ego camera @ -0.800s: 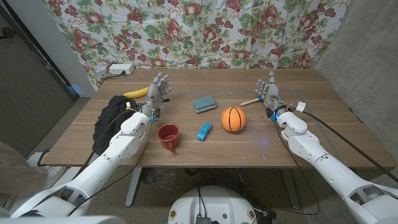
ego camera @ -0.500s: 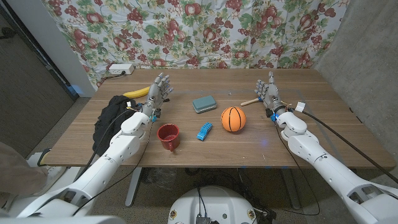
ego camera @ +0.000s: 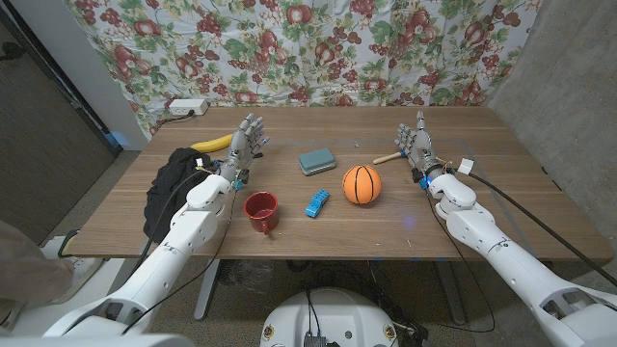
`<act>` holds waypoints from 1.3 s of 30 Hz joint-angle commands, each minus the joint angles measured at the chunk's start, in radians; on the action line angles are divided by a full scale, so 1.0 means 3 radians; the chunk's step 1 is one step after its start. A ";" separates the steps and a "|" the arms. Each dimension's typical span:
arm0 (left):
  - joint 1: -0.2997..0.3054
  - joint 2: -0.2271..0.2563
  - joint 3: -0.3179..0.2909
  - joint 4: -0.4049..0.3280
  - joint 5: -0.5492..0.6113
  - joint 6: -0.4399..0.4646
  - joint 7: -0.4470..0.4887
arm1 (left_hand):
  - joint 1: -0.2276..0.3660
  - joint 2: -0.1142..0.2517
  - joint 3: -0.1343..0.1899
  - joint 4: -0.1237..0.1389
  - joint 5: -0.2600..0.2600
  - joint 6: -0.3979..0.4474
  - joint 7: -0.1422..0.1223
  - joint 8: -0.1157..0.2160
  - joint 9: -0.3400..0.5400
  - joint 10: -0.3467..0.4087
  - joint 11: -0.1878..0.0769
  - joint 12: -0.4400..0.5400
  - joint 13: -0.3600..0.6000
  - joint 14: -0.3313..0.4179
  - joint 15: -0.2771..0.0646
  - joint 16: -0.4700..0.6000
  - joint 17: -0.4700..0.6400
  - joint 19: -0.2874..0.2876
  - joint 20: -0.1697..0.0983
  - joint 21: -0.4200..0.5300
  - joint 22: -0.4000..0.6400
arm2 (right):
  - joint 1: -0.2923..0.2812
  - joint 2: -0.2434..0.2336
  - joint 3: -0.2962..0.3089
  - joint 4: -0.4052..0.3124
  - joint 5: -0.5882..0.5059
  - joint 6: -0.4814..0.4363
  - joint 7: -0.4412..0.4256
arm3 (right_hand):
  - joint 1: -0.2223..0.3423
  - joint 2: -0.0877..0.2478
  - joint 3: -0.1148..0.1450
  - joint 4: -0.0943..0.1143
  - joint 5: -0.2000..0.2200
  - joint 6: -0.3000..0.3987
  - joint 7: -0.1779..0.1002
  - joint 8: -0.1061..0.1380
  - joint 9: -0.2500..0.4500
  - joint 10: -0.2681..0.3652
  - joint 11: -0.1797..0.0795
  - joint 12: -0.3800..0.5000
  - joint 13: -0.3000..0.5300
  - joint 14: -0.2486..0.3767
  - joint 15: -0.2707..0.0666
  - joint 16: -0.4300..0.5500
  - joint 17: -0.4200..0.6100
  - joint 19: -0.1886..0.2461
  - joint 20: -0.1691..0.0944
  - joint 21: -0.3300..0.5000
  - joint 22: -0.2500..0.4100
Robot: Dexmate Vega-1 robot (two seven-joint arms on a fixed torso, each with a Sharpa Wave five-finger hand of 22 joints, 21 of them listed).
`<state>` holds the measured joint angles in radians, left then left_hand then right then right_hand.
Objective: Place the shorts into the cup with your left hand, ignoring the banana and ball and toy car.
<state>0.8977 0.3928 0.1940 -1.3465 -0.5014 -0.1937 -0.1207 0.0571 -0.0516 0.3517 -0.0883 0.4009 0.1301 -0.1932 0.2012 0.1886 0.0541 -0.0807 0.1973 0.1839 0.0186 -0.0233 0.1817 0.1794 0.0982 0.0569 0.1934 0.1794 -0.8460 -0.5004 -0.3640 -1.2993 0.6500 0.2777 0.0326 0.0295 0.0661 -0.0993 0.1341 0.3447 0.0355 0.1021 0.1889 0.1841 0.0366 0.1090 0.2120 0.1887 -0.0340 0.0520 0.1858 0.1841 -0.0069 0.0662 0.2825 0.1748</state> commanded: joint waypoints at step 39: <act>0.0149 0.0261 0.0084 -0.0401 0.0742 -0.0017 0.0253 | 0.0016 -0.0012 0.0004 -0.0063 -0.0008 0.0054 -0.0033 0.0000 0.0008 0.0117 -0.0121 0.0044 0.0015 -0.0105 -0.0044 0.0022 0.0008 -0.0153 0.0016 -0.0018 -0.0007 | -0.0225 -0.0160 0.0065 -0.0262 -0.0085 0.0030 -0.0134 | 0.0019 0.0035 -0.0003 -0.0016 0.0035 0.0009 0.0009 0.0013 0.0010 -0.0021 0.0005 0.0012 0.0003 -0.0008 0.0054 0.0011 0.0009 0.0012 0.0018 -0.0071 0.0014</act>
<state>0.9322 0.4336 0.2000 -1.4256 -0.3338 -0.2065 -0.0944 0.0570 -0.0516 0.3501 -0.1009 0.4008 0.1423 -0.1915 0.2012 0.1884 0.0792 -0.0983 0.2010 0.1837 -0.0104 -0.0305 0.1816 0.1792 0.0513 0.0427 0.1884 0.1768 -0.9091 -0.5408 -0.3459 -1.3785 0.6253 0.2855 -0.0146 0.0295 0.0660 -0.0993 0.1340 0.3515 0.0355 0.1020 0.1889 0.1839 0.0366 0.1089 0.2119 0.1874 -0.0344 0.0590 0.1858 0.1839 -0.0049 0.0680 0.2632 0.1746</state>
